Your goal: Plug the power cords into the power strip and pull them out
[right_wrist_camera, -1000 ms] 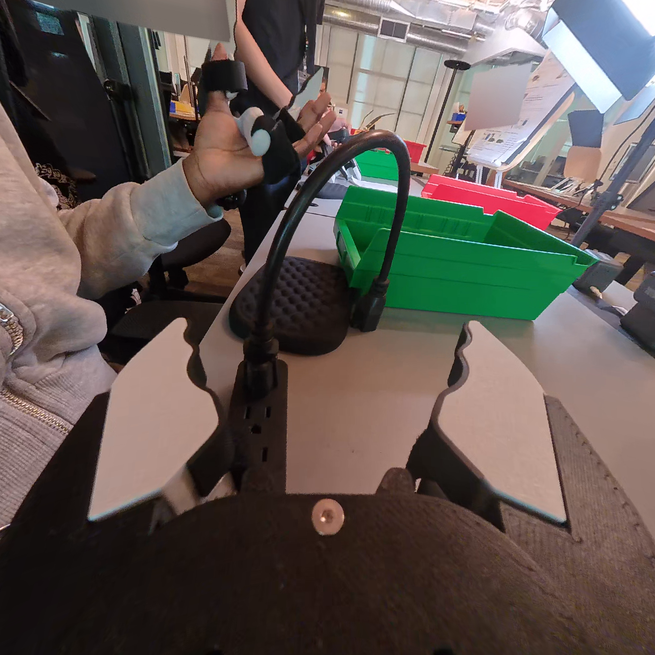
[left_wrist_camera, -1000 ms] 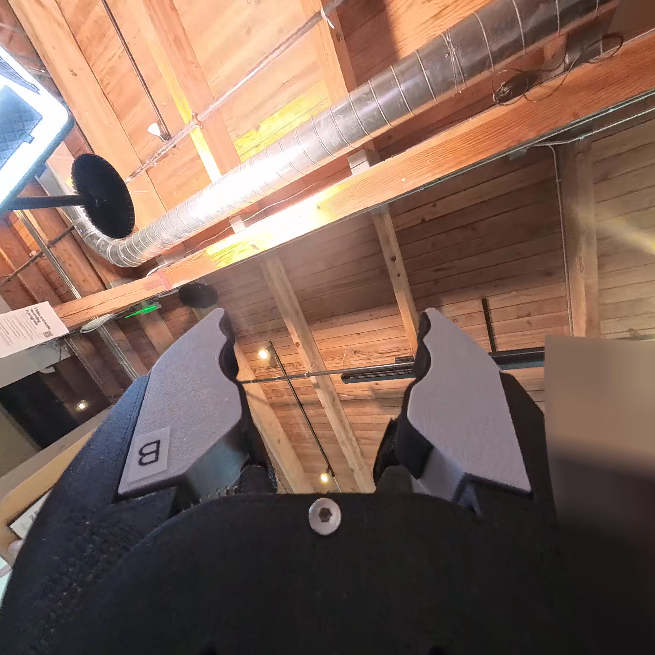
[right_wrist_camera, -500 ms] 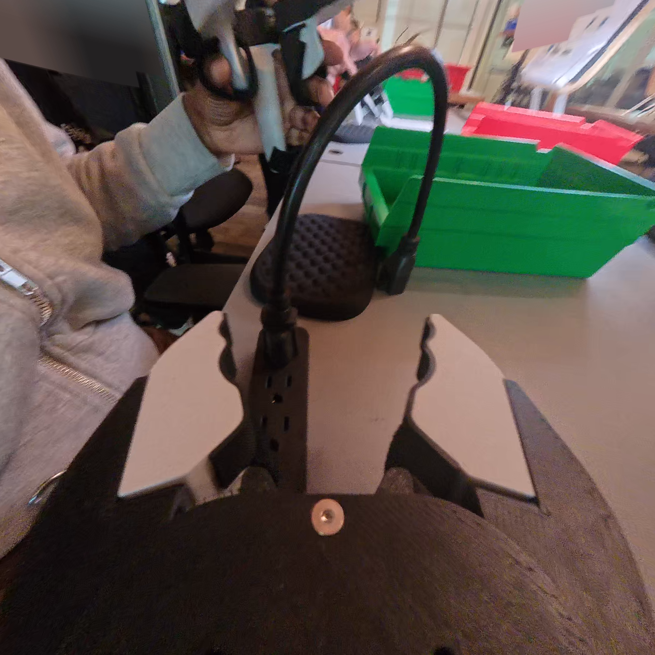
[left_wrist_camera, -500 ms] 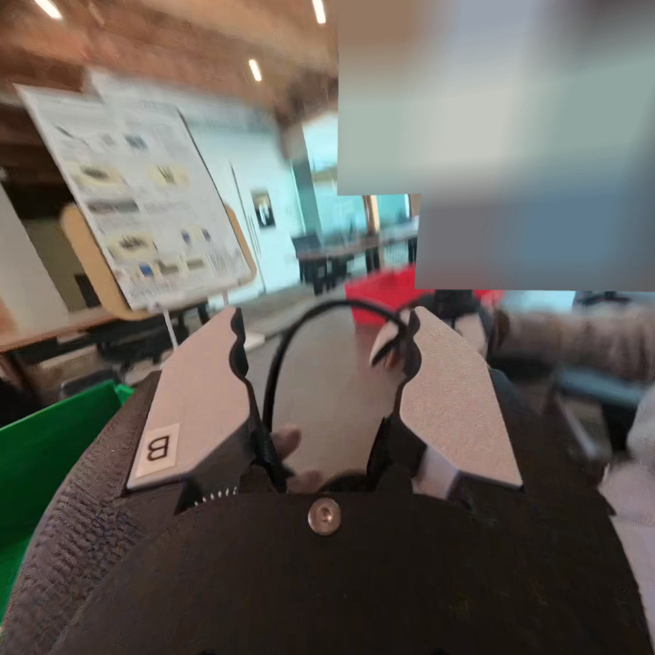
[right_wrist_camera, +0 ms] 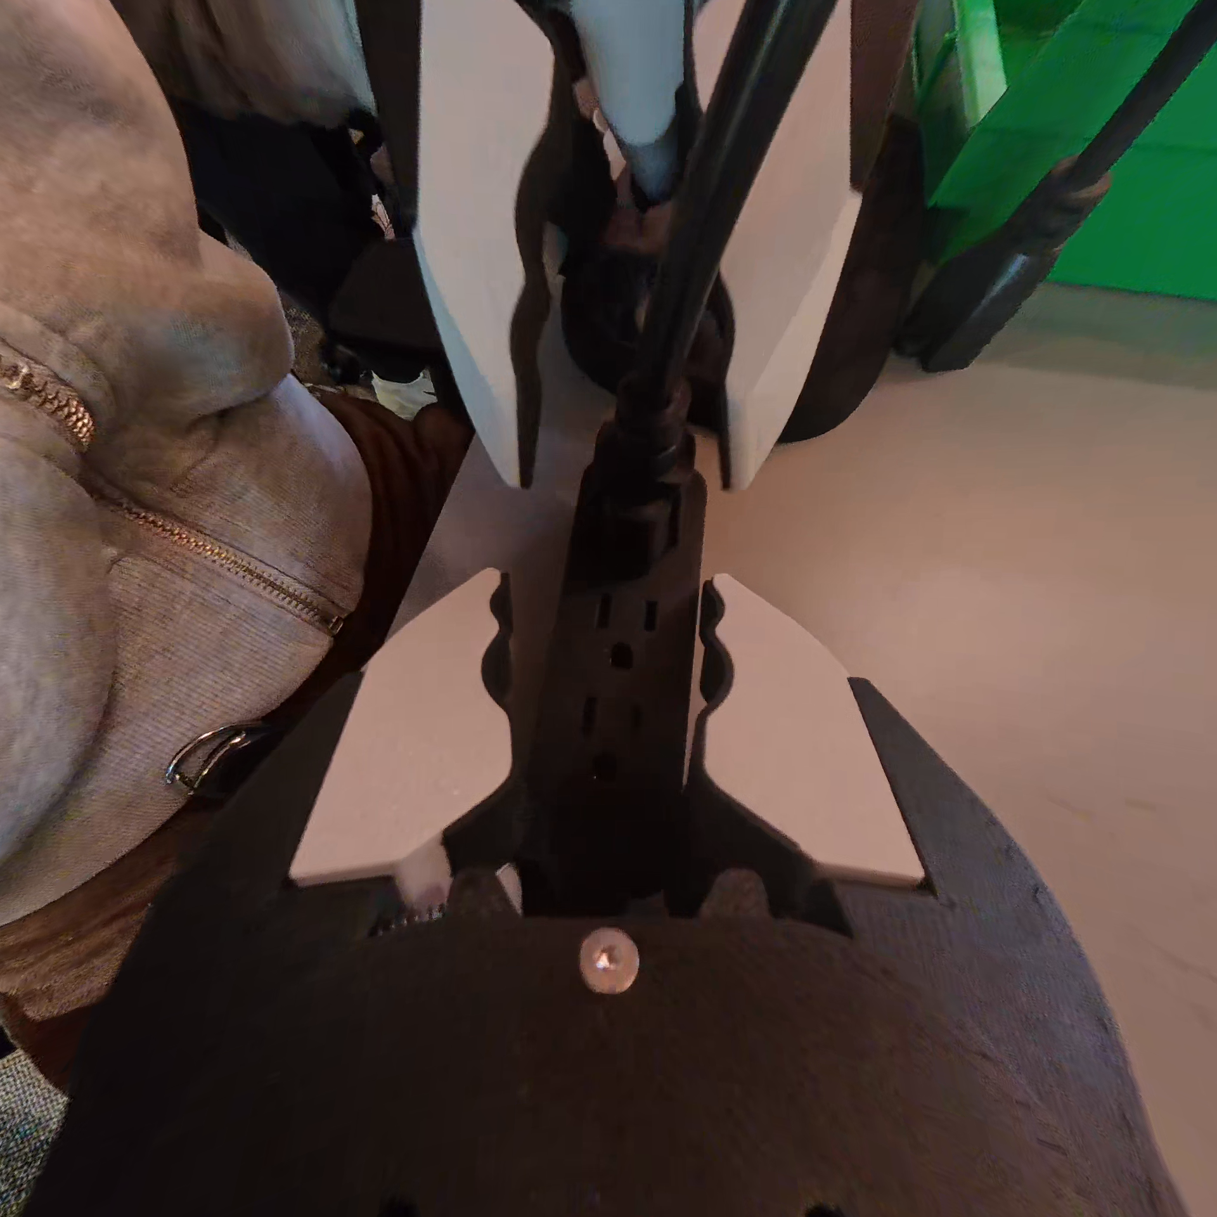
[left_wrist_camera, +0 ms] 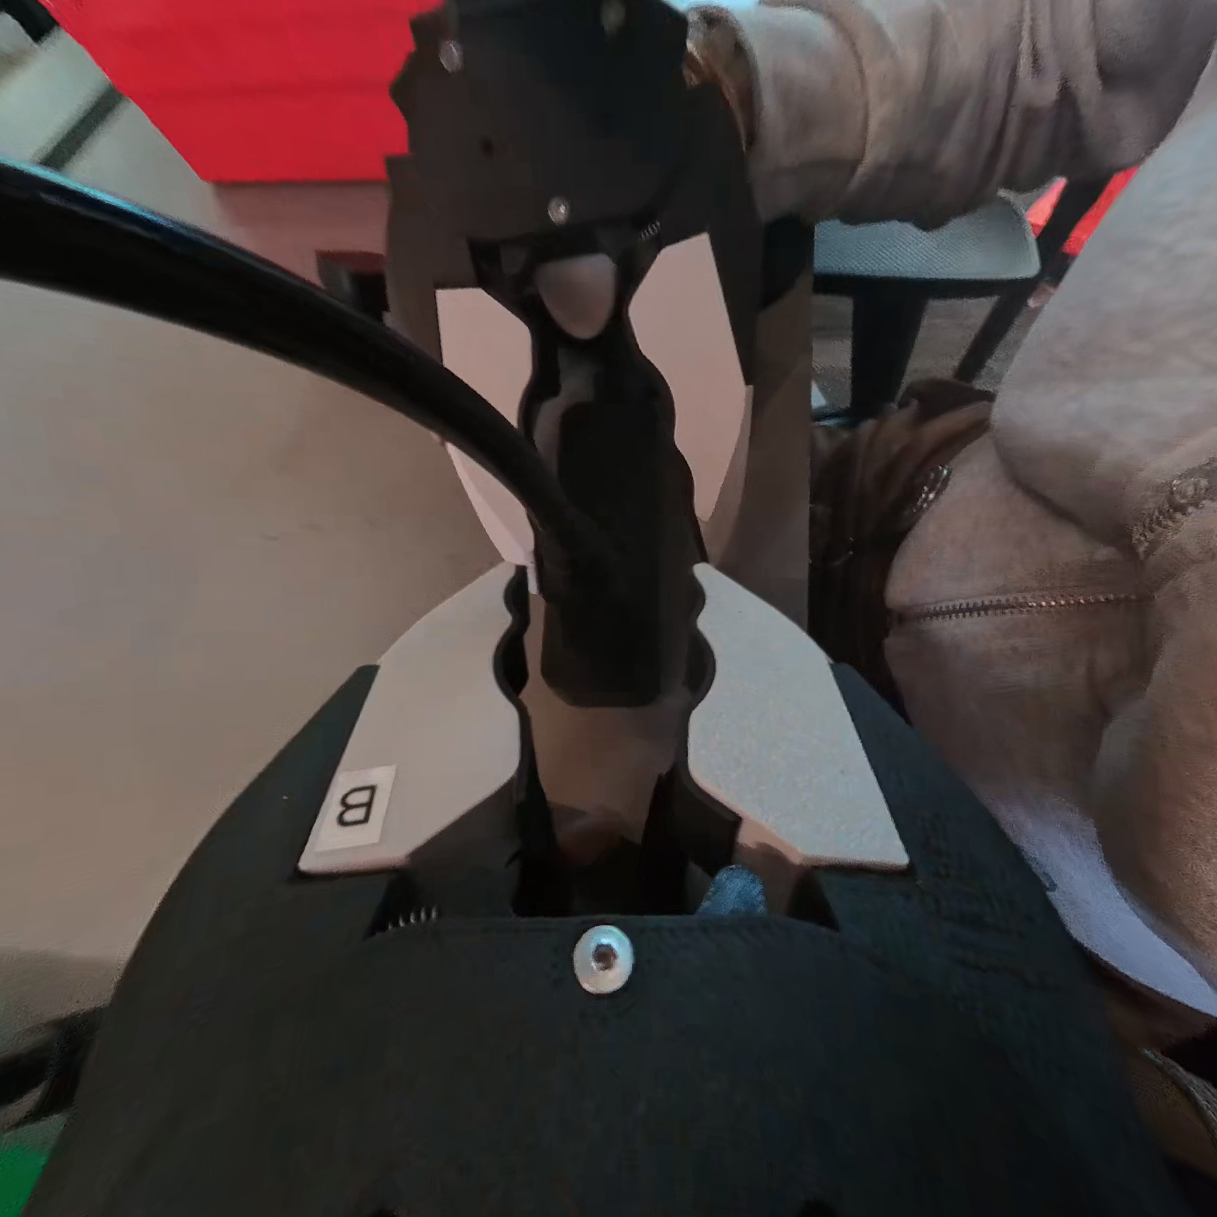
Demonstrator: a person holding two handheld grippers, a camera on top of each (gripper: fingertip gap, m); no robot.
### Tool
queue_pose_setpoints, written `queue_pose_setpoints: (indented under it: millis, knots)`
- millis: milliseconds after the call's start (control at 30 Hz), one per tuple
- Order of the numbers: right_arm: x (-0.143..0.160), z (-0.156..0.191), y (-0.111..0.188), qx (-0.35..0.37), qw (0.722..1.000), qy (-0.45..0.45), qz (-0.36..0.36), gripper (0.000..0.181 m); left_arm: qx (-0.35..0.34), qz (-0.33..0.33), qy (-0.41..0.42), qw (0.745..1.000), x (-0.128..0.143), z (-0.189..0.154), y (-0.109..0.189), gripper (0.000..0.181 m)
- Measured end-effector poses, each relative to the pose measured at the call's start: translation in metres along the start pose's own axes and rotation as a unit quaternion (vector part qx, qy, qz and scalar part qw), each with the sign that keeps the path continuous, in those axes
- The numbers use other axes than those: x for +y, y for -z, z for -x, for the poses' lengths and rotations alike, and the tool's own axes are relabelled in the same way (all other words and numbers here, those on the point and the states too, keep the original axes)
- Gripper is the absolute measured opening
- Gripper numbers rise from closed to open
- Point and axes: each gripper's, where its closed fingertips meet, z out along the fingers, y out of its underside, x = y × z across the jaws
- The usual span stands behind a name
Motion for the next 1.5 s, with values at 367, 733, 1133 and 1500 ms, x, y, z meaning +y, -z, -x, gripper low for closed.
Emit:
queue_pose_setpoints:
  millis: [367,733,1133,1500]
  knots:
    - [0.002,-0.003,-0.003,0.008,1.000,-0.013,0.011,0.042,0.054,0.020,0.027,0.998,0.010,-0.001,-0.006,0.025]
    - [0.000,-0.005,-0.005,0.004,1.000,-0.009,0.018,0.042,0.061,0.025,0.049,0.997,0.013,0.001,-0.004,0.024]
    - [-0.002,-0.004,-0.007,-0.009,1.000,0.000,0.018,0.042,0.045,0.014,0.066,0.997,0.016,0.000,-0.001,0.024]
    - [-0.017,-0.003,-0.003,-0.018,0.999,-0.011,0.049,0.048,0.037,0.011,0.061,0.997,0.016,-0.001,-0.001,0.024]
